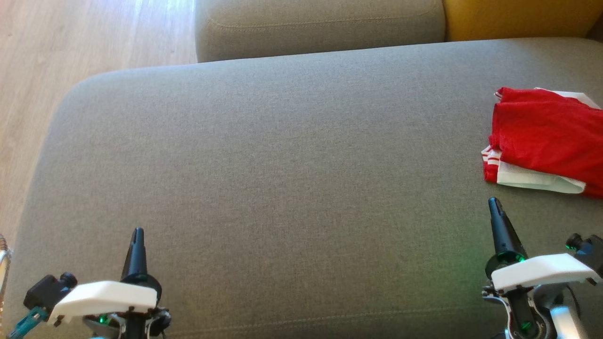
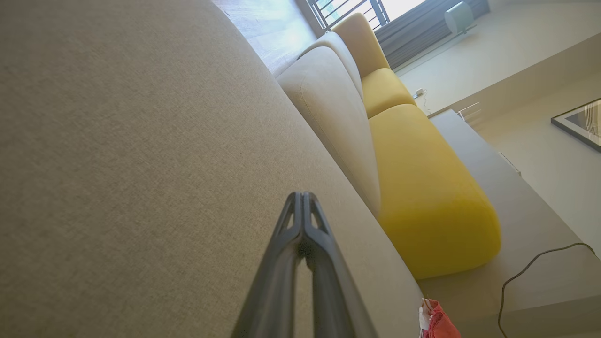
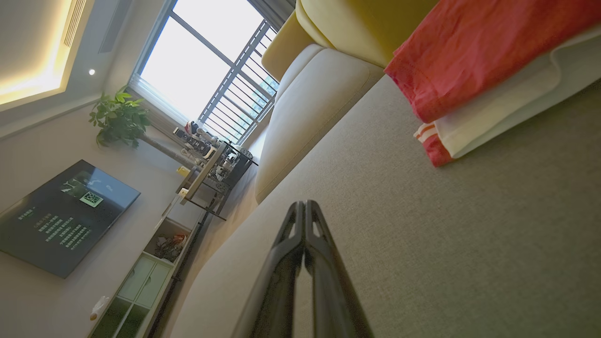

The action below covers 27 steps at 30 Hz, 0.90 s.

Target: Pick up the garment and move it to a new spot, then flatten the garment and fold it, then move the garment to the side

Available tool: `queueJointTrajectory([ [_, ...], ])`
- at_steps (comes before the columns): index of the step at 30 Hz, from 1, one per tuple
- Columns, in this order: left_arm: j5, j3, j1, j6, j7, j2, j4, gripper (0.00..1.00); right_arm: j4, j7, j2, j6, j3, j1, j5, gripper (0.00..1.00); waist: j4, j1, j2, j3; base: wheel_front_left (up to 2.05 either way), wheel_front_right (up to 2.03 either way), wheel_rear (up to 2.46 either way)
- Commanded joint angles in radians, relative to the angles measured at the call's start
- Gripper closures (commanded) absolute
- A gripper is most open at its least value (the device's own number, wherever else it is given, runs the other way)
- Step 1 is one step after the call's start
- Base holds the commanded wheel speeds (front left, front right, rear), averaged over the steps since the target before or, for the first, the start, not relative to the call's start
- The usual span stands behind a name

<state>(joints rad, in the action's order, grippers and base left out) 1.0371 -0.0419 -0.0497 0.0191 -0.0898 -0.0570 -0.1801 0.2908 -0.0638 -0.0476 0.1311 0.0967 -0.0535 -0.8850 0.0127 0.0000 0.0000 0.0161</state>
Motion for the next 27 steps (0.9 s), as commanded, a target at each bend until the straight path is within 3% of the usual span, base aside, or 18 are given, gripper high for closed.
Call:
queueJointTrajectory([
  [1,0.026,0.03,0.059,0.011,0.005,-0.016,0.025,1.0,-0.037,0.008,-0.003,0.0,-0.005,-0.048,-0.031,1.0,0.0,0.0,0.0,0.0,0.0,0.0,0.0],
  [27,0.286,0.07,0.102,0.056,0.081,-0.018,-0.015,1.0,-0.041,0.084,-0.003,0.0,0.005,-0.051,-0.343,1.0,-0.006,0.0,0.0,-0.006,0.0,0.0,0.0],
])
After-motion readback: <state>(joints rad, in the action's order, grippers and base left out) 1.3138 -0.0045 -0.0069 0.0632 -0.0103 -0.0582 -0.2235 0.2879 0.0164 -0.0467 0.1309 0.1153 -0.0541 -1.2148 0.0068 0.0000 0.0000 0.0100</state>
